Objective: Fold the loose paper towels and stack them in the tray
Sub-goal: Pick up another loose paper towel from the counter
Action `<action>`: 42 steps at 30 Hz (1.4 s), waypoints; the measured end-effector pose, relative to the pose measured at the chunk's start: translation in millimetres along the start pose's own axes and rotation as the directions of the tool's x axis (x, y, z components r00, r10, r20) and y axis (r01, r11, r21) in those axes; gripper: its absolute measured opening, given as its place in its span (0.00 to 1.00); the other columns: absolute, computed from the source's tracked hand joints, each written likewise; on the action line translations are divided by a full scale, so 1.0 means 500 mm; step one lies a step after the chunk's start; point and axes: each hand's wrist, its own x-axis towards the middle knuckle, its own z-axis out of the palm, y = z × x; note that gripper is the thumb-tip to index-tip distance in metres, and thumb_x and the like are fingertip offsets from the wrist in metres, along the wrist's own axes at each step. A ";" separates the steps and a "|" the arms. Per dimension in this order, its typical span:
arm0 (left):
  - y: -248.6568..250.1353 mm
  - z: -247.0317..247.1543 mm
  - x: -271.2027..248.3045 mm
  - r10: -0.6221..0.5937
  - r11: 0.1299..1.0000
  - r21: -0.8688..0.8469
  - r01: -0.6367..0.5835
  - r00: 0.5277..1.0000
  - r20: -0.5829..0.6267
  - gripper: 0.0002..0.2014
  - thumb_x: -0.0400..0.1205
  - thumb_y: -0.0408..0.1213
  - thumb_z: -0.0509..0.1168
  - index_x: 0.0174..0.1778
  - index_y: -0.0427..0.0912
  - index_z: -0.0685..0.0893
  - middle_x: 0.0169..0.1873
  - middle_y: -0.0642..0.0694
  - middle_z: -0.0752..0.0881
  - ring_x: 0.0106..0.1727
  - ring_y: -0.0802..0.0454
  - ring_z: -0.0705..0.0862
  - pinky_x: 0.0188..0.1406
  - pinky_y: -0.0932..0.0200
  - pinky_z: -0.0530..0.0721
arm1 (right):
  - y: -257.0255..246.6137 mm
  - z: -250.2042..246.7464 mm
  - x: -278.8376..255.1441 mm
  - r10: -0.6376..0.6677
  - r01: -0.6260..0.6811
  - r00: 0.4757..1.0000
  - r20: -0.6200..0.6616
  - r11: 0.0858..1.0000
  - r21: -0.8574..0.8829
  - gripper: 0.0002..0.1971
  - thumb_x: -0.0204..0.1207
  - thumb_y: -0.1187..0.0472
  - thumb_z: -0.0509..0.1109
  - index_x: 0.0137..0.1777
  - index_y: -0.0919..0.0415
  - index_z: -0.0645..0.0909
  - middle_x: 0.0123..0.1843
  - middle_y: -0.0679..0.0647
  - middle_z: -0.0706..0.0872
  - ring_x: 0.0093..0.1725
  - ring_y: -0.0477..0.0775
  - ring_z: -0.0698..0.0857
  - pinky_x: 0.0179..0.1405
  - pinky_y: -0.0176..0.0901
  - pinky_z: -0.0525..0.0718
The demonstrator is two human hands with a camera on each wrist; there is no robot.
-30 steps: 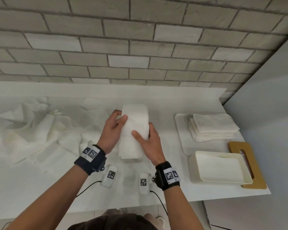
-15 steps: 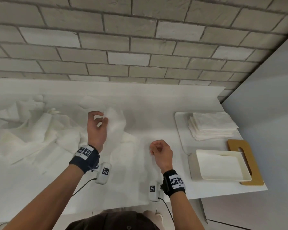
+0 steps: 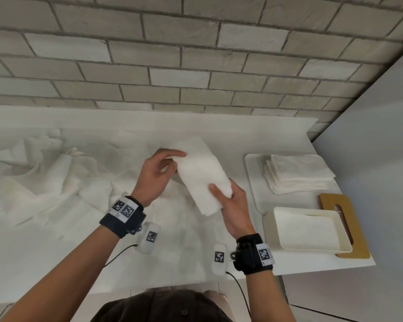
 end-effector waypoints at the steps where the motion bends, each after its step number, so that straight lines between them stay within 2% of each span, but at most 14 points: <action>1: -0.030 -0.024 -0.010 0.014 0.992 0.123 -0.025 0.996 0.089 0.17 0.86 0.21 0.69 0.65 0.45 0.89 0.66 0.50 0.87 0.67 0.51 0.88 0.68 0.47 0.88 | 0.001 -0.023 -0.005 0.001 -0.004 0.997 -0.072 0.999 -0.044 0.15 0.82 0.59 0.83 0.66 0.61 0.89 0.64 0.59 0.95 0.67 0.68 0.92 0.70 0.72 0.89; 5: -0.165 -0.132 -0.071 -0.212 0.728 0.655 -0.203 0.842 0.496 0.36 0.75 0.28 0.77 0.76 0.63 0.79 0.81 0.62 0.75 0.85 0.59 0.71 0.85 0.48 0.72 | 0.001 -0.115 -0.017 -0.091 -0.033 0.977 -0.190 0.824 -0.565 0.13 0.81 0.57 0.83 0.61 0.46 0.87 0.51 0.44 0.94 0.53 0.51 0.93 0.58 0.58 0.93; 8: -0.210 -0.161 -0.091 -0.305 0.671 0.711 -0.211 0.796 0.523 0.43 0.74 0.23 0.74 0.82 0.65 0.76 0.85 0.65 0.69 0.88 0.64 0.64 0.88 0.55 0.66 | -0.010 -0.149 -0.029 -0.112 -0.025 0.987 -0.118 0.613 -0.789 0.20 0.83 0.61 0.80 0.72 0.52 0.80 0.47 0.43 0.89 0.43 0.40 0.87 0.40 0.21 0.80; 9: -0.215 -0.158 -0.089 -0.294 0.661 0.716 -0.225 0.800 0.523 0.42 0.76 0.24 0.74 0.82 0.65 0.77 0.85 0.66 0.70 0.88 0.64 0.64 0.88 0.57 0.65 | -0.013 -0.151 -0.032 -0.099 -0.022 0.990 -0.096 0.575 -0.818 0.21 0.84 0.63 0.79 0.74 0.56 0.79 0.46 0.45 0.88 0.41 0.34 0.84 0.37 0.18 0.77; 14: -0.224 -0.127 -0.067 -0.224 0.548 0.757 -0.357 0.809 0.544 0.26 0.83 0.26 0.72 0.73 0.56 0.88 0.76 0.61 0.82 0.81 0.55 0.79 0.80 0.47 0.80 | -0.033 -0.145 -0.048 -0.137 0.057 0.990 -0.018 0.521 -0.851 0.10 0.84 0.63 0.79 0.63 0.55 0.87 0.40 0.38 0.88 0.39 0.25 0.85 0.35 0.20 0.76; 16: -0.217 -0.116 -0.058 -0.184 0.530 0.768 -0.360 0.835 0.518 0.15 0.85 0.33 0.74 0.65 0.52 0.93 0.70 0.56 0.89 0.72 0.52 0.87 0.69 0.44 0.87 | -0.054 -0.141 -0.058 -0.195 0.110 0.981 0.010 0.510 -0.853 0.06 0.84 0.60 0.79 0.58 0.50 0.87 0.39 0.38 0.89 0.41 0.34 0.87 0.37 0.26 0.76; 19: -0.202 -0.085 -0.051 -0.114 0.600 0.737 -0.312 0.878 0.464 0.07 0.88 0.46 0.71 0.56 0.53 0.94 0.60 0.57 0.92 0.61 0.53 0.91 0.63 0.47 0.89 | -0.105 -0.161 -0.077 -0.296 0.154 0.955 -0.013 0.534 -0.831 0.05 0.86 0.56 0.78 0.57 0.49 0.86 0.41 0.40 0.89 0.37 0.42 0.82 0.42 0.23 0.74; 22: -0.165 -0.029 -0.057 -0.123 0.750 0.655 -0.093 0.953 0.276 0.09 0.90 0.43 0.71 0.51 0.66 0.84 0.46 0.64 0.91 0.51 0.64 0.90 0.57 0.58 0.87 | -0.157 -0.227 -0.104 -0.363 0.168 0.929 -0.072 0.586 -0.793 0.06 0.86 0.52 0.78 0.58 0.47 0.84 0.47 0.36 0.91 0.46 0.36 0.88 0.48 0.22 0.79; 27: -0.099 0.107 -0.066 -0.185 0.939 0.322 0.125 0.969 0.164 0.06 0.93 0.44 0.64 0.62 0.48 0.80 0.50 0.48 0.95 0.53 0.45 0.94 0.55 0.46 0.89 | -0.169 -0.403 -0.141 -0.301 0.013 0.905 -0.300 0.726 -0.688 0.20 0.85 0.59 0.79 0.72 0.46 0.77 0.60 0.41 0.88 0.54 0.34 0.88 0.58 0.48 0.88; 30: -0.054 0.198 -0.069 -0.216 0.964 0.198 0.181 0.961 0.174 0.08 0.94 0.42 0.63 0.62 0.41 0.78 0.52 0.45 0.96 0.54 0.43 0.94 0.55 0.45 0.91 | -0.129 -0.504 -0.155 -0.212 -0.146 0.901 -0.380 0.675 -0.723 0.25 0.84 0.63 0.79 0.78 0.54 0.74 0.69 0.46 0.80 0.62 0.53 0.81 0.68 0.55 0.81; 32: -0.023 0.257 -0.070 -0.219 0.971 0.142 0.194 0.958 0.185 0.09 0.94 0.41 0.63 0.62 0.38 0.78 0.52 0.46 0.95 0.54 0.45 0.95 0.54 0.46 0.91 | -0.091 -0.555 -0.156 -0.177 -0.214 0.897 -0.406 0.629 -0.748 0.25 0.84 0.67 0.78 0.78 0.58 0.73 0.71 0.54 0.83 0.61 0.62 0.84 0.60 0.52 0.80; 34: 0.006 0.311 -0.069 -0.203 0.977 0.114 0.182 0.955 0.216 0.08 0.94 0.40 0.63 0.62 0.38 0.79 0.53 0.46 0.95 0.54 0.46 0.94 0.52 0.51 0.92 | -0.063 -0.583 -0.153 -0.173 -0.237 0.893 -0.415 0.602 -0.762 0.24 0.85 0.68 0.76 0.76 0.57 0.72 0.61 0.63 0.88 0.55 0.67 0.88 0.51 0.52 0.81; 38: 0.058 0.408 -0.063 -0.160 0.985 0.111 0.130 0.928 0.336 0.09 0.94 0.41 0.62 0.62 0.39 0.81 0.53 0.43 0.94 0.52 0.48 0.93 0.51 0.55 0.89 | -0.048 -0.598 -0.142 -0.173 -0.172 0.937 -0.305 0.529 -0.831 0.25 0.86 0.69 0.73 0.76 0.53 0.67 0.46 0.62 0.89 0.43 0.66 0.90 0.40 0.50 0.81; 42: 0.101 0.493 -0.065 -0.137 0.987 0.143 0.078 0.870 0.473 0.08 0.94 0.42 0.62 0.62 0.41 0.81 0.48 0.43 0.93 0.47 0.49 0.91 0.45 0.54 0.86 | -0.085 -0.606 -0.144 -0.191 -0.109 0.955 -0.229 0.489 -0.865 0.29 0.88 0.61 0.74 0.83 0.52 0.65 0.62 0.62 0.89 0.60 0.65 0.91 0.51 0.50 0.83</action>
